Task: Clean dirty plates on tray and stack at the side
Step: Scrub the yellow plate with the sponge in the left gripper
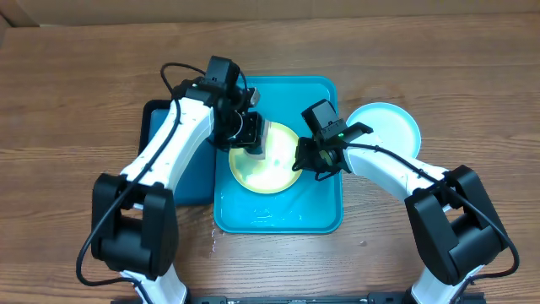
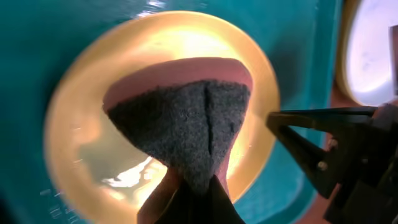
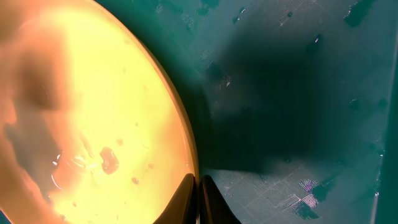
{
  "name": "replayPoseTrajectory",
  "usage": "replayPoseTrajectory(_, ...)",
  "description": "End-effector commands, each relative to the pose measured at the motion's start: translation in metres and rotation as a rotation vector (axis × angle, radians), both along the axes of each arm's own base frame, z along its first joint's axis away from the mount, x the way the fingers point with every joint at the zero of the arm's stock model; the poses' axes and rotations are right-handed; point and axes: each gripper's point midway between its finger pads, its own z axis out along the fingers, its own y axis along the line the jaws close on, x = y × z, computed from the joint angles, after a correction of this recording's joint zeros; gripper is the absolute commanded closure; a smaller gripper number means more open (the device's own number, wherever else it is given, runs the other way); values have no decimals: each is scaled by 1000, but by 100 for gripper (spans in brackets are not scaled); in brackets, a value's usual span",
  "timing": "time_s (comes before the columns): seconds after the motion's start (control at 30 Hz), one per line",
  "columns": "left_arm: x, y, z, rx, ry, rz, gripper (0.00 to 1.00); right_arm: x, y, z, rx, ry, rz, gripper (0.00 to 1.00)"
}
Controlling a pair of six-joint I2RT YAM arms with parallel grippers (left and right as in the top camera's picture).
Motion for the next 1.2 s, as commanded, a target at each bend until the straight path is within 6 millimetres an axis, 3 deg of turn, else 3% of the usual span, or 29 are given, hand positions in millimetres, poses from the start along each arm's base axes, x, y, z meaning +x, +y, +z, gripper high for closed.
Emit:
replayPoseTrajectory(0.0,-2,19,-20,180,-12,3,96,2,5,6,14,-15,8,96)
replayPoseTrajectory(0.33,-18,24,-90,266,128,25,96,2,5,6,14,-15,8,96)
replayPoseTrajectory(0.43,-30,8,-104,177,214,6,96,2,5,6,14,-15,8,96)
replayPoseTrajectory(0.6,-37,-49,-78,-186,238,-127,96,2,5,6,14,-15,8,96)
replayPoseTrajectory(0.77,-14,-62,-47,-329,193,-129,96,2,5,7,15,-17,8,96)
replayPoseTrajectory(1.0,9,-36,-8,-280,167,-110,96,2,5,6,14,-16,8,96)
replayPoseTrajectory(1.17,6,4,-24,-8,183,-68,96,2,5,6,15,-17,8,96)
